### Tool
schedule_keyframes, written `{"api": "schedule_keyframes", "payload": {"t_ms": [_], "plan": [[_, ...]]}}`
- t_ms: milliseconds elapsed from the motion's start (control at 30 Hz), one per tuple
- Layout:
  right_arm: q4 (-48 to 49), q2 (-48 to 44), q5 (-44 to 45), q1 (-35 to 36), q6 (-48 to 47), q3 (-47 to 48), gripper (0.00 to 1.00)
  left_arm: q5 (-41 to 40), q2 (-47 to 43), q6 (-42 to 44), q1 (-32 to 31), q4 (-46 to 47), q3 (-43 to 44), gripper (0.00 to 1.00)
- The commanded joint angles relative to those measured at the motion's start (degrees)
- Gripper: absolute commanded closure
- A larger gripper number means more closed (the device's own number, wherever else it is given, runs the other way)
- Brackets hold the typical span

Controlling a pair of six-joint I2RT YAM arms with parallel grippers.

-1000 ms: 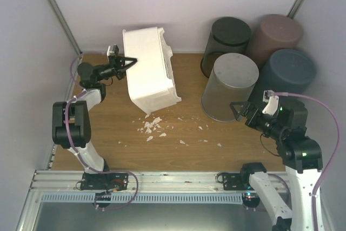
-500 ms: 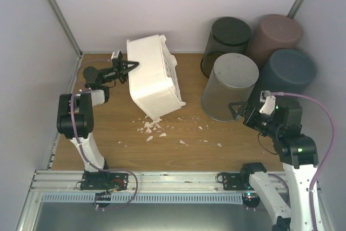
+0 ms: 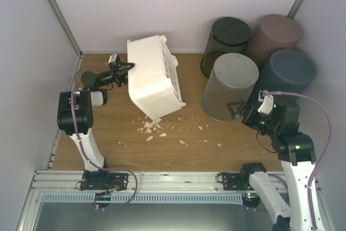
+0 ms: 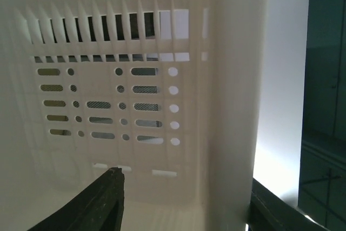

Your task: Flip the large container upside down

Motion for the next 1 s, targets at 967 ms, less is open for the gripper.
{"api": "schedule_keyframes", "payload": {"t_ms": [967], "plan": [[2.8,-0.2,-1.1,0.5,0.6,-2.5,0.00,21.0,18.2,-5.8,12.9,18.9,-0.5,0.46]]}}
